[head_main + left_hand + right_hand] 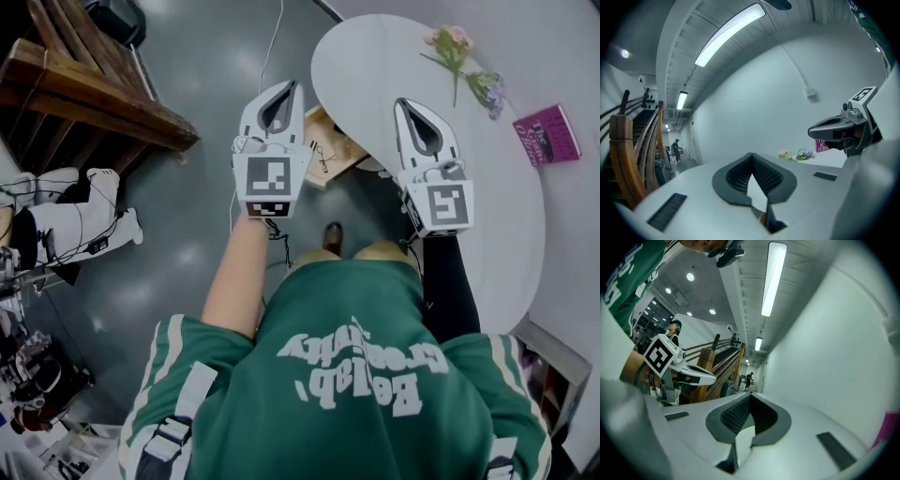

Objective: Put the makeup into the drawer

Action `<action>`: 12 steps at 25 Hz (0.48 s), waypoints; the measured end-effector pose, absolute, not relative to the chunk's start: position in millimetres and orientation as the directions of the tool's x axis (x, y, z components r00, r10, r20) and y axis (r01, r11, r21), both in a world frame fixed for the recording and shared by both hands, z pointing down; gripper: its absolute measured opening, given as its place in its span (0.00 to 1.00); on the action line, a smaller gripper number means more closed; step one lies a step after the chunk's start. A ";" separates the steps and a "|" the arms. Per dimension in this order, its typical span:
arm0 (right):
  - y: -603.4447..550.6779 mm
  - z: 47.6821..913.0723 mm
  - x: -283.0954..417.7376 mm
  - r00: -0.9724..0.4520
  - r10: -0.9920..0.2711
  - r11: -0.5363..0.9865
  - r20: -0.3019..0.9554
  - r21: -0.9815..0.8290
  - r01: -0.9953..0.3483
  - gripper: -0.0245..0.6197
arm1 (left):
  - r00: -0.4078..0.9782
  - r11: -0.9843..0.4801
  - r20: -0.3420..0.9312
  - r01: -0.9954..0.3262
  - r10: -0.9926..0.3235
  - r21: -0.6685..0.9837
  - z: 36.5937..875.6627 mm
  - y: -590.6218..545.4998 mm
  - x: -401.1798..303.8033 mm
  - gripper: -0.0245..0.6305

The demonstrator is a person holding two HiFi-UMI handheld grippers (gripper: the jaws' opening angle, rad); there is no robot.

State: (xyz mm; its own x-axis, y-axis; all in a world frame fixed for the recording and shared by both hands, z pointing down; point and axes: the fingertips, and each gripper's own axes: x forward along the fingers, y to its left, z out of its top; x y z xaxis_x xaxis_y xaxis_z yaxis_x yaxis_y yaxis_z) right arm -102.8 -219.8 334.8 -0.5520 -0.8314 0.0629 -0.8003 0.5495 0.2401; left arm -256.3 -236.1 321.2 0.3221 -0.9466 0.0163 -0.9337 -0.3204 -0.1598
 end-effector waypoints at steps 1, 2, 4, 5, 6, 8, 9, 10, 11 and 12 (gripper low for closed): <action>-219.7 334.6 -102.5 -0.547 -0.834 0.546 0.066 0.238 -0.803 0.05 | 0.322 -0.321 0.017 -0.934 -0.946 -0.160 321.7 -235.8 -256.1 0.06; -219.1 334.4 -102.5 -0.551 -0.832 0.549 0.064 0.240 -0.801 0.05 | 0.324 -0.322 0.017 -0.933 -0.946 -0.159 321.8 -235.4 -255.5 0.06; -217.5 334.0 -102.5 -0.565 -0.824 0.559 0.053 0.250 -0.791 0.05 | 0.327 -0.325 0.018 -0.933 -0.945 -0.156 322.1 -234.7 -254.2 0.06; -216.9 333.3 -102.5 -0.569 -0.821 0.561 0.047 0.253 -0.789 0.05 | 0.328 -0.326 0.018 -0.933 -0.945 -0.153 322.6 -234.5 -253.8 0.06; -216.4 332.5 -102.4 -0.571 -0.820 0.561 0.040 0.255 -0.788 0.05 | 0.328 -0.327 0.019 -0.933 -0.945 -0.150 323.2 -234.3 -253.7 0.06; -215.5 331.0 -101.4 -0.567 -0.823 0.556 0.036 0.256 -0.790 0.05 | 0.326 -0.325 0.019 -0.934 -0.945 -0.150 323.7 -233.1 -254.0 0.06; -215.1 330.4 -100.9 -0.564 -0.825 0.553 0.036 0.257 -0.793 0.05 | 0.326 -0.325 0.018 -0.934 -0.945 -0.151 323.5 -232.3 -254.3 0.06; -214.6 329.8 -100.7 -0.561 -0.827 0.550 0.036 0.257 -0.794 0.05 | 0.326 -0.325 0.017 -0.934 -0.945 -0.151 323.0 -231.4 -255.0 0.06; -213.9 329.2 -101.0 -0.559 -0.828 0.548 0.036 0.257 -0.796 0.05 | 0.326 -0.325 0.017 -0.934 -0.945 -0.151 322.5 -230.6 -255.8 0.06; -213.0 328.6 -101.4 -0.558 -0.829 0.547 0.036 0.257 -0.797 0.05 | 0.326 -0.324 0.017 -0.934 -0.945 -0.151 322.0 -229.7 -256.8 0.06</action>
